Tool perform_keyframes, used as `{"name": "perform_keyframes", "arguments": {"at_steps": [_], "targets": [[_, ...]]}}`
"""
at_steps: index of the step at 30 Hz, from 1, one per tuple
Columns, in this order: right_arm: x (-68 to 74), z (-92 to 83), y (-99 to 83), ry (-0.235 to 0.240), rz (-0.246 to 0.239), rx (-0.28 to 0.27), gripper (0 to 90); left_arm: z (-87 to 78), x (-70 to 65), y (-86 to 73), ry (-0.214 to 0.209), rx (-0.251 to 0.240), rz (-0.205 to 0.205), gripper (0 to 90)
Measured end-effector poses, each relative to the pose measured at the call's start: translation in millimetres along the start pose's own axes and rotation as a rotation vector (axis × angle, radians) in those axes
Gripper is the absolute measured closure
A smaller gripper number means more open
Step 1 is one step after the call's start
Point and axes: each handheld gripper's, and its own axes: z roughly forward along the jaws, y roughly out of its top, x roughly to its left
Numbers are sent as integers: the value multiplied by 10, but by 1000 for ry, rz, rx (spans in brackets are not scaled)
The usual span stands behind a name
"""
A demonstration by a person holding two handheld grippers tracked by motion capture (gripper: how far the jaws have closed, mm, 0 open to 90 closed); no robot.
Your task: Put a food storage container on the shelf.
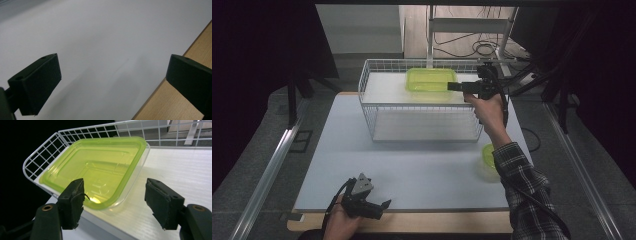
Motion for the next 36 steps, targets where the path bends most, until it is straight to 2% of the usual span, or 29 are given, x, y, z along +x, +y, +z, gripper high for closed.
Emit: {"name": "perform_keyframes", "arguments": {"at_steps": [5,9,11,20,32,36], "targets": [[28,-78,-63,16,-22,-4,285,7,-9,1,-1,-1,14,0],[64,-126,-120,14,-58,-6,258,12,-11,2,4,4,23,0],[91,-146,-169,13,-82,0,242,14,-12,3,2,8,23,0],[130,-191,-311,19,-116,13,199,25,-17,4,0,24,24,0],[206,-282,-585,13,-216,47,138,31,-28,8,-2,32,25,0],[214,-297,-670,14,-235,57,128,30,-29,9,0,32,26,0]]}}
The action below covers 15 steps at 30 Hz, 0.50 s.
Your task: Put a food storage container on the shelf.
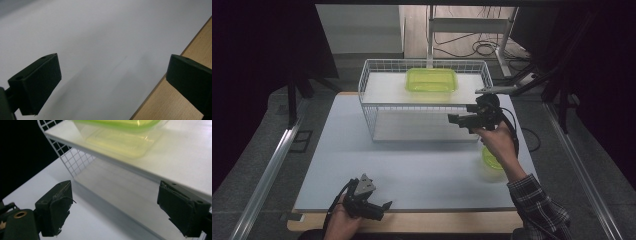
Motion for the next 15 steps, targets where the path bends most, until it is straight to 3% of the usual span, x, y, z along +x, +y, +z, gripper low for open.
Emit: {"name": "perform_keyframes", "arguments": {"at_steps": [10,15], "targets": [[85,-60,-293,8,-48,26,108,-1,-11,5,2,-3,8,0],[161,-88,-458,3,-96,42,105,-6,-18,7,3,-11,10,0]]}}
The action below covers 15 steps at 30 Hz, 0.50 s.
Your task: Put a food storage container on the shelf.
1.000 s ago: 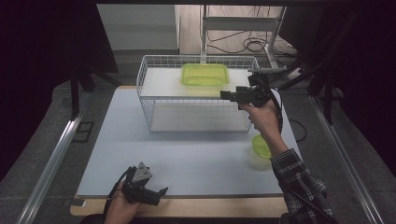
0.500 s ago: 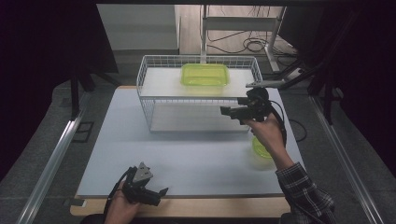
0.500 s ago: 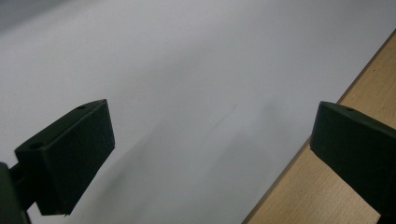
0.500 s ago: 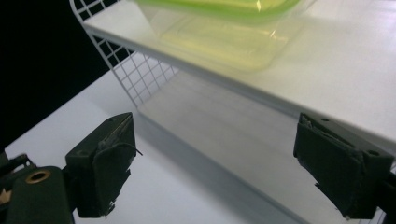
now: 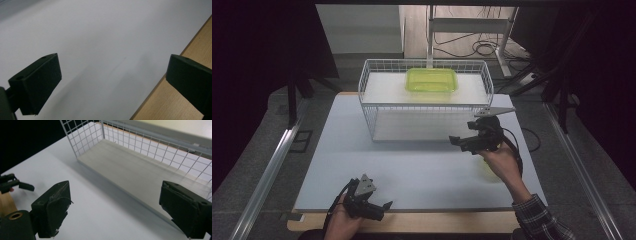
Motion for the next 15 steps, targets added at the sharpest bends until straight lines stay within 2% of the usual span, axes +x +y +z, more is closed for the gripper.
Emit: {"name": "perform_keyframes", "arguments": {"at_steps": [8,15], "targets": [[96,-8,-236,-1,-41,8,91,-2,-3,1,1,1,8,0],[135,0,-397,6,-52,0,82,-6,-7,3,3,-4,9,0]]}}
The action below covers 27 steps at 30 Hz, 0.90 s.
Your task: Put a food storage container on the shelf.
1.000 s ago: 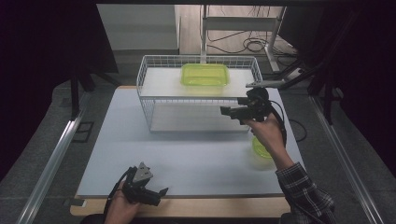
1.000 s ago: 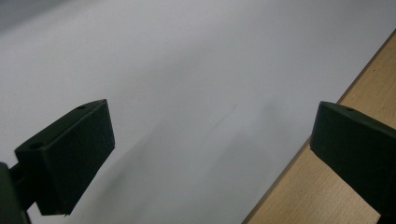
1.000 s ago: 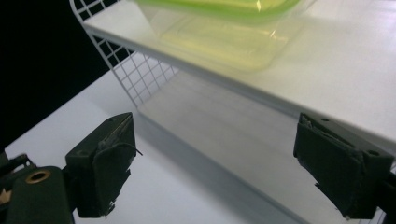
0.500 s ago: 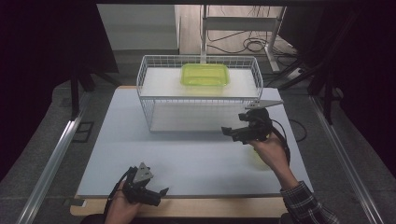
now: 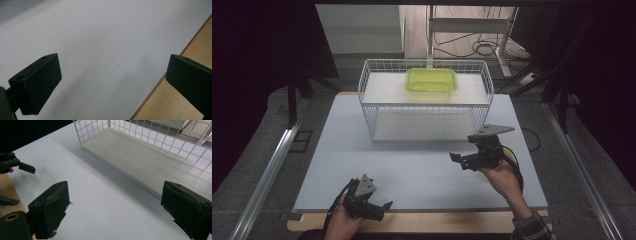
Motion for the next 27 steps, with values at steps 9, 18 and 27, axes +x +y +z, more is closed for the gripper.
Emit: {"name": "perform_keyframes", "arguments": {"at_steps": [9,18,27], "targets": [[101,22,-220,13,-23,-10,76,-7,-4,2,5,-8,3,1],[180,108,-457,23,-18,6,40,-8,-6,3,8,-3,11,3],[227,190,-677,17,-8,31,32,-4,-14,0,7,-6,13,3]]}}
